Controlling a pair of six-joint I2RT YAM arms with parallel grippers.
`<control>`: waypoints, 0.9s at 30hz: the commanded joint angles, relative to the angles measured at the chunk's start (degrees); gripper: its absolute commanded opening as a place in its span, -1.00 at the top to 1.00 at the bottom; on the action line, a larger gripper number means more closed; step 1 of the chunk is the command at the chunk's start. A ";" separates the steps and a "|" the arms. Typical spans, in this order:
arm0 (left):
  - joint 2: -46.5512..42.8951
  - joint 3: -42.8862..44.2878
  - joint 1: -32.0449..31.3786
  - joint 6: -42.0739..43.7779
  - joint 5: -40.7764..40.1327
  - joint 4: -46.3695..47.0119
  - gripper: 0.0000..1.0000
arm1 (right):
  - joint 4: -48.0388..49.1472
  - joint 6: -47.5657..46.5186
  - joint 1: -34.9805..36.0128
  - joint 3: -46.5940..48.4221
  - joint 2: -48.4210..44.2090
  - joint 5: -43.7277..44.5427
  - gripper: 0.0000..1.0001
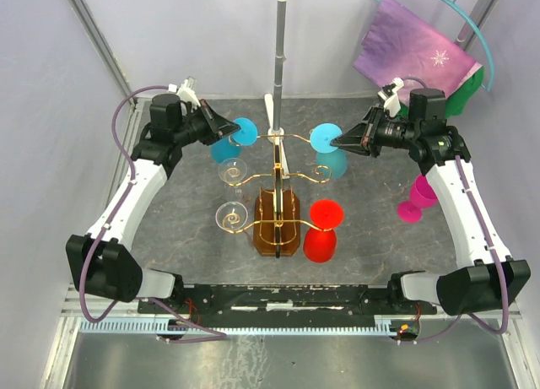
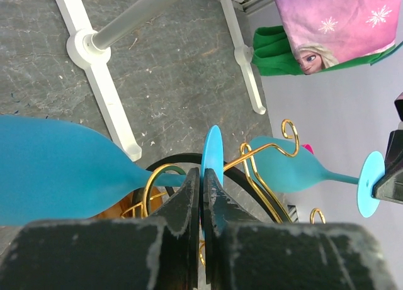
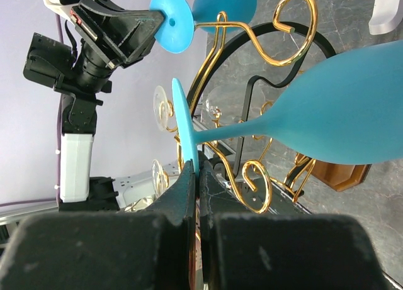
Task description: Take the wine glass off the wine glass rack
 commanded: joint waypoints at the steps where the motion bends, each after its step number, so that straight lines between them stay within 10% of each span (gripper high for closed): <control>1: -1.84 0.68 1.56 2.78 -0.23 -0.04 0.95 | 1.23 -0.85 -0.27 0.01 -1.45 -0.91 0.99; 13: -7.20 -4.46 4.87 1.01 -0.34 -0.98 0.95 | -0.09 -1.93 -0.30 -0.45 -1.24 -0.78 0.99; 27: -8.43 -17.15 5.02 -16.20 11.15 23.02 0.95 | -1.68 -2.99 -0.34 -0.96 -1.60 -0.11 0.99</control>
